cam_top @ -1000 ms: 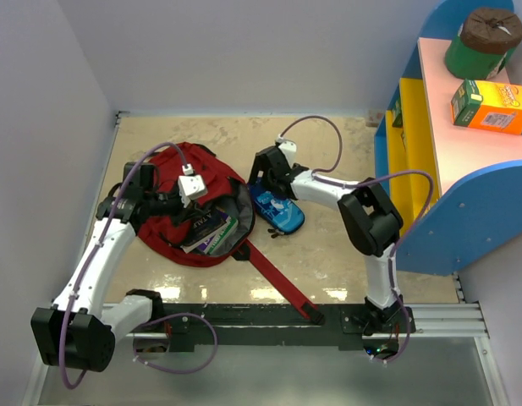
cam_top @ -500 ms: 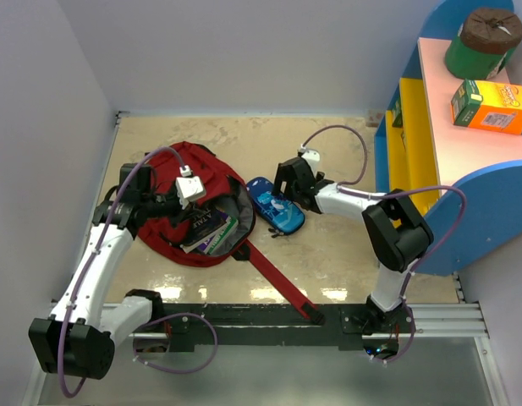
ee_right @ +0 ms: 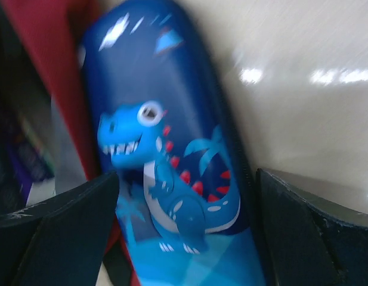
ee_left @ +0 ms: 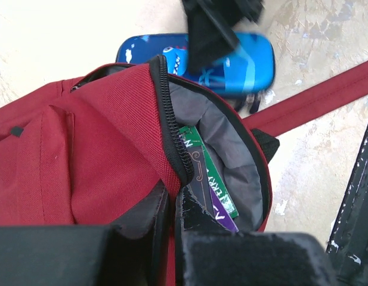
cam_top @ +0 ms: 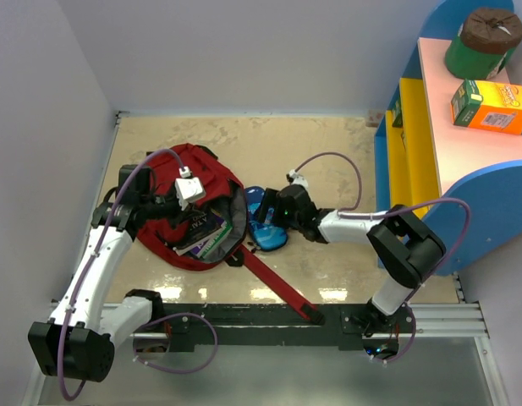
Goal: Pack the student bag
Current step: Pick up the stationery from the center of the board.
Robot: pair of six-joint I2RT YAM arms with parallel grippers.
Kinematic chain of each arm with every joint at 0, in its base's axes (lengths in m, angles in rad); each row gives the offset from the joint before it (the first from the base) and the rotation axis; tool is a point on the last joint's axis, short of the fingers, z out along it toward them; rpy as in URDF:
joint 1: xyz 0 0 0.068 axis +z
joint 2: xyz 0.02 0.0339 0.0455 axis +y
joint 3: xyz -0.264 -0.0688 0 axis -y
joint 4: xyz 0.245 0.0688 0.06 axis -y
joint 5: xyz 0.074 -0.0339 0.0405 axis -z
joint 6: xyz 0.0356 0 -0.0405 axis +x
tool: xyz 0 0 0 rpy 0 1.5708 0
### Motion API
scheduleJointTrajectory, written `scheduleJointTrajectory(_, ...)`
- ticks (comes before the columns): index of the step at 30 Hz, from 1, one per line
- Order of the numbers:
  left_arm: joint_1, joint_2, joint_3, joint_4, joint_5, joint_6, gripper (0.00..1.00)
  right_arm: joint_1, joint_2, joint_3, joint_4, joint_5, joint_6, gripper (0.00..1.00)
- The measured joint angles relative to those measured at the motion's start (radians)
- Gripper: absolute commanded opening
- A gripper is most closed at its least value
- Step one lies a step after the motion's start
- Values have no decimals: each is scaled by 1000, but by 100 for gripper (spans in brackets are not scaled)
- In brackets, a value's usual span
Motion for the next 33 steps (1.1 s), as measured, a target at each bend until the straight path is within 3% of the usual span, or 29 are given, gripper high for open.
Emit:
scheduleJointTrajectory(5,0,-3,-6,-8,-1,0,0,129,-44,-97,97,32,82,99)
scheduleJointTrajectory(13,0,-5,-6,-24,-3,5,0,210,-74,-155,142,162,163,99)
scheduleJointTrajectory(18,0,-5,-11,-29,-2,10,0,245,-143,-153,48,243,163,99)
scheduleJointTrajectory(26,0,-4,-15,-29,1,13,0,386,-200,6,-71,426,36,99)
scheduleJointTrajectory(33,0,-3,-23,-29,2,13,0,407,-207,-102,-118,499,55,99)
